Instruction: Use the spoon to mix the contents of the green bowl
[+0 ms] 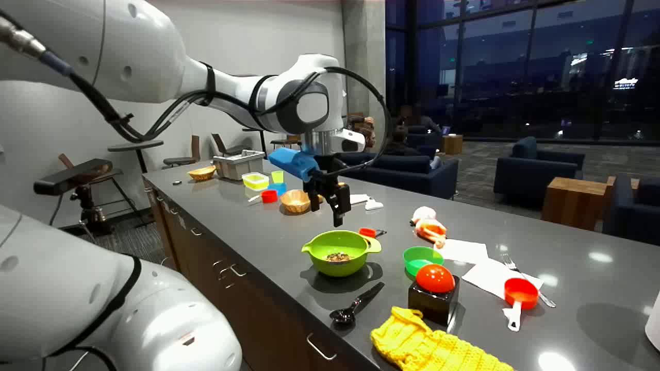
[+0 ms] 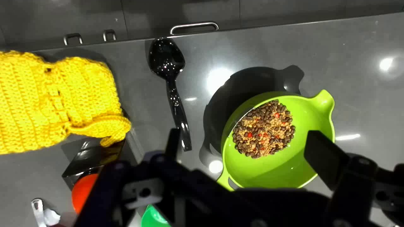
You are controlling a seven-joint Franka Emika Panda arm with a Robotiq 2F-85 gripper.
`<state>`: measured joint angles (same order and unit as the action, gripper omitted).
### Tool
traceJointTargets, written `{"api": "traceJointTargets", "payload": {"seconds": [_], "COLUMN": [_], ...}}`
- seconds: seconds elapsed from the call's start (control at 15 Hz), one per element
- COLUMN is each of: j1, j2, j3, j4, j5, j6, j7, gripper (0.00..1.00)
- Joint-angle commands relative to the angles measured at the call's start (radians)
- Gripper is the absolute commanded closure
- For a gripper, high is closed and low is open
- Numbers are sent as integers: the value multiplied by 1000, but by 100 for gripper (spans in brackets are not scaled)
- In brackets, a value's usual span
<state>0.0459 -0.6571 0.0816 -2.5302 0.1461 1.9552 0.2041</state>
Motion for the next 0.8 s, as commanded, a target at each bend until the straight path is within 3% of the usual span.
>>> {"api": "traceJointTargets", "payload": {"seconds": [0.0,0.73], "j1": [-5,-23], "j2": [0,23], "j3": [4,4], "j4": [2,-33], "j5": [2,-24], "j6": [-3,40], "j7": [-2,-5], "gripper": [0,0]}}
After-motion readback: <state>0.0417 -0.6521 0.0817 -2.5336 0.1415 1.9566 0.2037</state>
